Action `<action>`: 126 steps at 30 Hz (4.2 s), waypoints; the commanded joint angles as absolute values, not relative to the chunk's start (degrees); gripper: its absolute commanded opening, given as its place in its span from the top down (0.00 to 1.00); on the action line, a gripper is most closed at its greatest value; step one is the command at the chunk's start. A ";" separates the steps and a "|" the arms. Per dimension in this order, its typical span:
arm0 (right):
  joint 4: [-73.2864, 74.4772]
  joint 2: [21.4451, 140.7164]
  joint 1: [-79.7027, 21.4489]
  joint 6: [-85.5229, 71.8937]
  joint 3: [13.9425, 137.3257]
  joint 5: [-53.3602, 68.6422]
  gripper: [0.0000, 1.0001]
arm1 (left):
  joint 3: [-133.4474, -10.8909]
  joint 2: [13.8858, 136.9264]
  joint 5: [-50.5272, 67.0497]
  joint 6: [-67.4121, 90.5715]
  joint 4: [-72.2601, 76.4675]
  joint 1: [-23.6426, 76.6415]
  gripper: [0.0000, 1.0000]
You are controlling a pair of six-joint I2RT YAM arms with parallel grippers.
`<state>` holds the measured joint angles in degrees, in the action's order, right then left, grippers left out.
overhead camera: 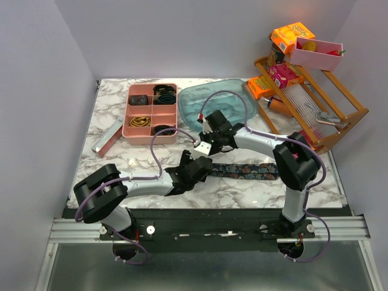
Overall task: Roll the ties
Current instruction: Roll the tie at the center of the board.
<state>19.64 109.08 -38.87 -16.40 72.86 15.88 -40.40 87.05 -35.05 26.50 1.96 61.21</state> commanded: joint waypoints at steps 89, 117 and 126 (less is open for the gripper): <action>17.14 107.31 -44.12 -16.96 74.62 17.14 0.99 | -27.51 70.23 -5.70 37.53 5.90 32.17 0.71; 17.84 114.52 -48.08 -18.81 78.22 20.13 0.99 | -35.77 72.33 -18.80 32.61 -7.56 40.60 0.69; 17.93 116.98 -48.25 -19.25 78.75 20.39 0.99 | -37.79 73.04 -18.29 30.85 -8.09 42.71 0.68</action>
<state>16.86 114.83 -47.90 -18.61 77.21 20.25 -36.07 72.95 -17.61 32.53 -7.51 42.02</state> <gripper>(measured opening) 0.012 0.327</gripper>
